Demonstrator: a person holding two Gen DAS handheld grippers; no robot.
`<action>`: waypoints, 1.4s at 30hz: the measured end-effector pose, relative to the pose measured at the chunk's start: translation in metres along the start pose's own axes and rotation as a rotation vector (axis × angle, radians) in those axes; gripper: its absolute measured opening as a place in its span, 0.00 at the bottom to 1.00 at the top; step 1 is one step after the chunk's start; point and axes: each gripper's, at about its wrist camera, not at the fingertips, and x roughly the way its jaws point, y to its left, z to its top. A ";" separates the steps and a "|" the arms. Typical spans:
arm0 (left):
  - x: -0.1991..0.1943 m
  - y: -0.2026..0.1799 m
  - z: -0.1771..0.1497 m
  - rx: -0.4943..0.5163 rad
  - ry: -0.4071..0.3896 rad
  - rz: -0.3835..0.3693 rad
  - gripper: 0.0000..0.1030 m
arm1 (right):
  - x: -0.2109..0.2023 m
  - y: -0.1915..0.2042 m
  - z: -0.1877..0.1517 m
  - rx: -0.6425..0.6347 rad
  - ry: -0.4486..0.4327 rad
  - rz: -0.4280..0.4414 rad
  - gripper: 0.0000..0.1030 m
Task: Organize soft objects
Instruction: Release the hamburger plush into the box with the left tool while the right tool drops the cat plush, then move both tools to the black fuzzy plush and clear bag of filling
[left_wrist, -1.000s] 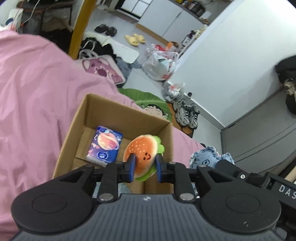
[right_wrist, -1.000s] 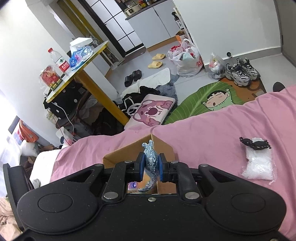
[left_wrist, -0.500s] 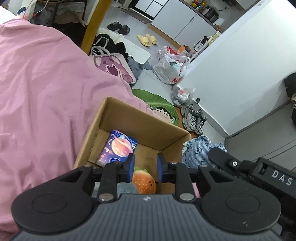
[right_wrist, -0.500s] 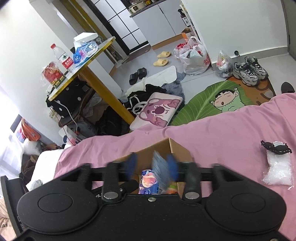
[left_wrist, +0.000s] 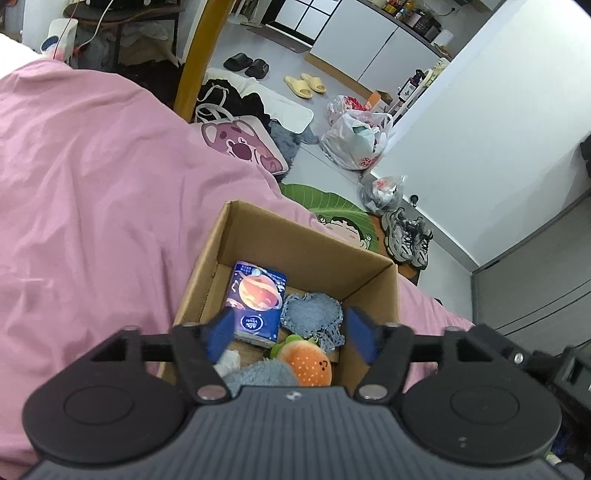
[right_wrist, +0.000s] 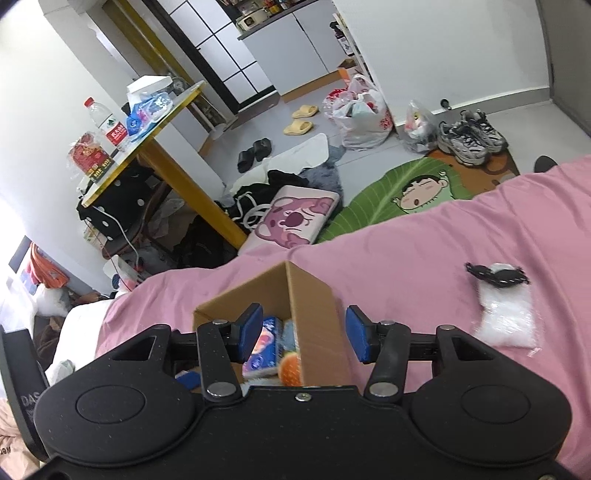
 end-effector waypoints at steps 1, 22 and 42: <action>-0.002 -0.002 -0.001 0.009 -0.002 0.003 0.74 | -0.002 -0.001 -0.001 -0.004 -0.001 -0.001 0.51; -0.042 -0.043 -0.028 0.155 -0.033 0.052 0.86 | -0.055 -0.040 -0.005 -0.065 -0.040 -0.007 0.81; -0.057 -0.106 -0.060 0.275 -0.047 0.039 0.86 | -0.097 -0.098 -0.001 -0.042 -0.091 -0.025 0.91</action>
